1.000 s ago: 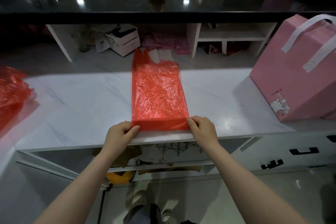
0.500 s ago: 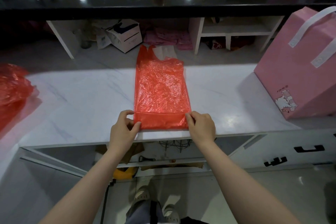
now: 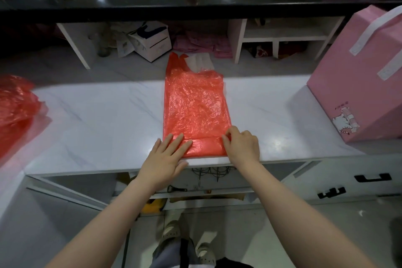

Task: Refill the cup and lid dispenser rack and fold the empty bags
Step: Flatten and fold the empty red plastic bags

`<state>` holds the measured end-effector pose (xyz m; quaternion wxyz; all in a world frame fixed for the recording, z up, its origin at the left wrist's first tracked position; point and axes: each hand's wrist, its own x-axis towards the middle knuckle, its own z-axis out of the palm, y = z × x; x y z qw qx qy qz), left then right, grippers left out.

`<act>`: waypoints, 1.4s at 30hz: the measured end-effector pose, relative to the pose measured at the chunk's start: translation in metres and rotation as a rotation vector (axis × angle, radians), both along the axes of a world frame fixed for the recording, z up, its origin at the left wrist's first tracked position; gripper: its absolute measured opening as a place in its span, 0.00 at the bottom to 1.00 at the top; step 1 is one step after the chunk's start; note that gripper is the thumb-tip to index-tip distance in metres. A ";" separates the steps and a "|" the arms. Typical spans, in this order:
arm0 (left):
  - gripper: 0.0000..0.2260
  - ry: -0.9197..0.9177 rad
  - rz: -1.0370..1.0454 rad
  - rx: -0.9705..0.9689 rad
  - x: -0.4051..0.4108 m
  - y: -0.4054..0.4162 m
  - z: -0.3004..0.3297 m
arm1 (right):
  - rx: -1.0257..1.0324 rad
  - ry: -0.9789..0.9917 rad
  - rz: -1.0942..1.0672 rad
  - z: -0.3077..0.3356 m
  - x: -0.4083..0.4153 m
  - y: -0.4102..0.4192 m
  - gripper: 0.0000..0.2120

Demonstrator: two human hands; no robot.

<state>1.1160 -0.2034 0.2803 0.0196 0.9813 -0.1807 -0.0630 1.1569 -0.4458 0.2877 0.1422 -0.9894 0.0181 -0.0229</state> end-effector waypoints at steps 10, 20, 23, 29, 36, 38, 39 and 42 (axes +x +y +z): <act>0.34 -0.029 -0.029 0.033 0.000 0.001 -0.003 | -0.303 0.112 0.577 -0.015 -0.025 -0.007 0.38; 0.26 -0.040 0.029 -0.431 -0.011 0.014 0.001 | 0.303 -0.080 0.476 -0.009 -0.045 -0.038 0.23; 0.16 -0.007 0.266 -0.726 -0.015 0.014 0.009 | 0.444 -0.133 0.328 -0.003 -0.045 -0.039 0.13; 0.07 -0.025 0.543 -0.911 -0.009 0.002 0.016 | 0.528 -0.124 0.078 0.002 -0.030 -0.021 0.08; 0.23 -0.155 0.607 -0.797 -0.002 -0.015 0.014 | 0.231 -0.160 -0.081 -0.007 -0.024 -0.009 0.11; 0.20 -0.190 0.528 -0.682 -0.002 -0.014 0.012 | 0.245 -0.135 -0.098 -0.007 -0.024 -0.010 0.16; 0.20 -0.202 0.510 -0.645 -0.003 -0.014 0.011 | 0.231 -0.129 -0.098 -0.006 -0.024 -0.010 0.19; 0.19 -0.303 0.356 -0.521 -0.005 -0.014 0.006 | 0.138 -0.150 -0.071 -0.007 -0.022 -0.011 0.21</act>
